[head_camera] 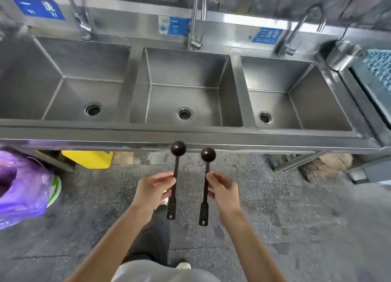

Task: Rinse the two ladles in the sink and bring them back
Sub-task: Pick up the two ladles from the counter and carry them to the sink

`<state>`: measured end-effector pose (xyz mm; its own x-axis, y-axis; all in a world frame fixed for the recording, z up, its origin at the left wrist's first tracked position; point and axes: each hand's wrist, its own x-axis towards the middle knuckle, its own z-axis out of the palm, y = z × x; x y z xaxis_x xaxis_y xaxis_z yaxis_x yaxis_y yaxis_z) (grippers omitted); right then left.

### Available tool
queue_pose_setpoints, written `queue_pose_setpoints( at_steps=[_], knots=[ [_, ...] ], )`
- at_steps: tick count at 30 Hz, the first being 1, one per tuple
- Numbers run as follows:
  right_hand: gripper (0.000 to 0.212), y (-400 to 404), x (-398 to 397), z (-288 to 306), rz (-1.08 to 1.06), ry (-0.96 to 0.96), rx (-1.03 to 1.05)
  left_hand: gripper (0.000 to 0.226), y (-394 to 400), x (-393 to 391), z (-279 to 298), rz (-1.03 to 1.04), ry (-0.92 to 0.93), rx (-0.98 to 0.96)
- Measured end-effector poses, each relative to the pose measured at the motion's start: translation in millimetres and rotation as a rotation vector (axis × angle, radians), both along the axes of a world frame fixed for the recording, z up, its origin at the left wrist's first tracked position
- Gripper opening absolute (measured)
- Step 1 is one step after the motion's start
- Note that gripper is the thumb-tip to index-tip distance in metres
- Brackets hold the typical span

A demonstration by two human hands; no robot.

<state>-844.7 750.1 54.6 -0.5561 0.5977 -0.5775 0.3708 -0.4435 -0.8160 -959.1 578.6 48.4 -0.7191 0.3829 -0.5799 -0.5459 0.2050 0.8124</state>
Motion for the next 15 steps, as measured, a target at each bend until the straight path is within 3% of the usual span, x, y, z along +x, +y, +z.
queue_pose_setpoints(
  at_steps=[5,15],
  knots=[
    [0.019,31,-98,-1,0.053,-0.008,0.016,0.027,30,-86,3,0.014,-0.034,0.031],
    [0.008,81,-282,-13,0.074,-0.067,0.049,0.020,86,-265,-16,0.008,-0.008,-0.100]
  ],
)
